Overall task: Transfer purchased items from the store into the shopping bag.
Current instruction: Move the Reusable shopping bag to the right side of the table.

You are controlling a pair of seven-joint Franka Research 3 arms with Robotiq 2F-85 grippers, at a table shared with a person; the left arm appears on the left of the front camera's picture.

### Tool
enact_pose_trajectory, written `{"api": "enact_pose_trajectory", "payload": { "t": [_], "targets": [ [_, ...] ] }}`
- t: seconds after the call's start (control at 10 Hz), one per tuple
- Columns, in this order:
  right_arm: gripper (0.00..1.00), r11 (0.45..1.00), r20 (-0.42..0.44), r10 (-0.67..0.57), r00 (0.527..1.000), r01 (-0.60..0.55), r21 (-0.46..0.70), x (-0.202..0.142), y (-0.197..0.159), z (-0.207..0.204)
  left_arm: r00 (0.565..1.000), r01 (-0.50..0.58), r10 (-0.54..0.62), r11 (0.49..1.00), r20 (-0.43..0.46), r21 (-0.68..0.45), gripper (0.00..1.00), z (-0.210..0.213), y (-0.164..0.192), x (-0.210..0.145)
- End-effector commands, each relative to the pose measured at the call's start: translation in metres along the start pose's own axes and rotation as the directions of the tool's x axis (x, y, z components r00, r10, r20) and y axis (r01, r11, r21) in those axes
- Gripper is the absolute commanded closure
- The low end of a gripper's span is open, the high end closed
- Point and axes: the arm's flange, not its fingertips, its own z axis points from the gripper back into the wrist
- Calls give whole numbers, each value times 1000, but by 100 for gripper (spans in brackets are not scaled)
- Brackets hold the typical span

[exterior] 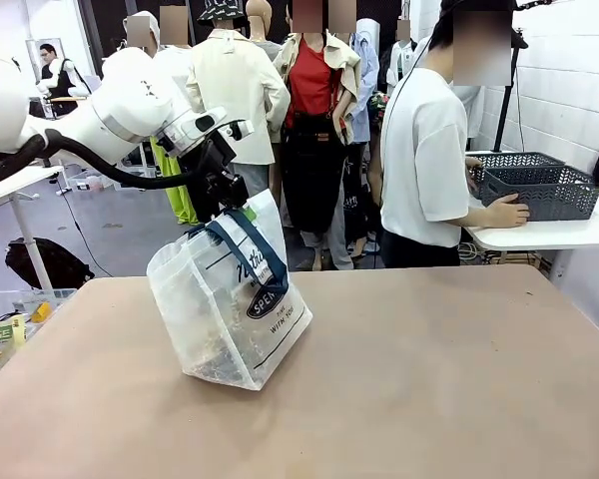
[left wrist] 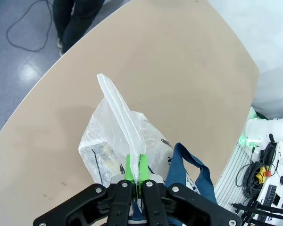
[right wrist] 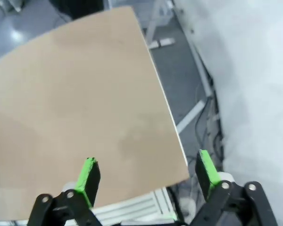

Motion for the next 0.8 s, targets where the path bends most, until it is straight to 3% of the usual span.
{"api": "enact_pose_trajectory", "payload": {
  "t": [0.0,0.3,0.4,0.7],
  "targets": [
    [0,986,-22,-137,990,139,88,-31,-26,-35,1000,27,-27,1000,13,-3,100,-5,-1,-6],
    [0,957,-36,-161,986,165,238,-42,-25,-85,999,24,-25,999,29,21,100,-10,-1,-4],
    [0,976,-68,-175,982,183,121,-35,-44,-53,999,24,-25,999,33,23,100,-9,-3,-4],
    [0,976,-68,-175,982,183,121,-35,-44,-53,990,-65,33,968,134,241,100,40,18,-9]
  ]
}}
